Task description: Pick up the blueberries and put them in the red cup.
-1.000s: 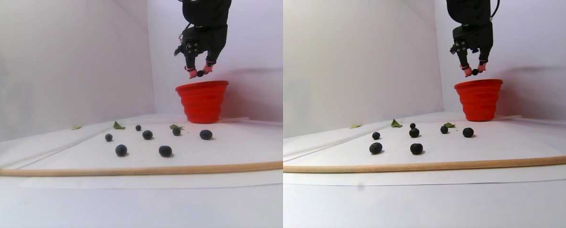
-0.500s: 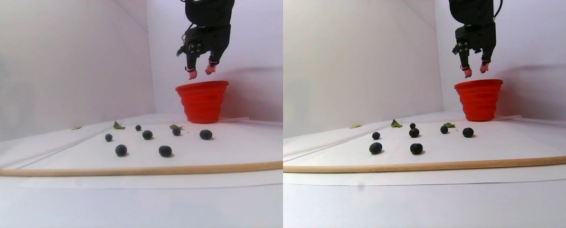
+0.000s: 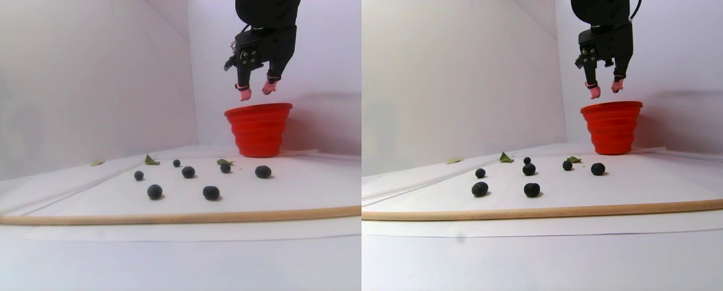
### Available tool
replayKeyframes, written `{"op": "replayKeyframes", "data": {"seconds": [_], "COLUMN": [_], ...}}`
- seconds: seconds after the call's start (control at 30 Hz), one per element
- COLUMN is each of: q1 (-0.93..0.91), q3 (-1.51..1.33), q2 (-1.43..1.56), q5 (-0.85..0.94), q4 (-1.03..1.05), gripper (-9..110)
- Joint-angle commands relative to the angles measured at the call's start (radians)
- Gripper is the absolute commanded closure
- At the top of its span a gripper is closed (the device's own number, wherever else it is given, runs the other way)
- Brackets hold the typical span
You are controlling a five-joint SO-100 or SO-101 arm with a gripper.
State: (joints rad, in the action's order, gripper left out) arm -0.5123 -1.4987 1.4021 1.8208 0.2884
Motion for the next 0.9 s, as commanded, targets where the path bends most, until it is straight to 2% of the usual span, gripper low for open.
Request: {"op": "replayKeyframes", "data": {"seconds": [0.0, 0.87], "q1": [0.003, 0.04], "q3": [0.009, -0.222], "q2": [0.192, 0.374], "q5": [-0.009, -0.035], "q4": [0.008, 0.149], "gripper": [84, 84]}}
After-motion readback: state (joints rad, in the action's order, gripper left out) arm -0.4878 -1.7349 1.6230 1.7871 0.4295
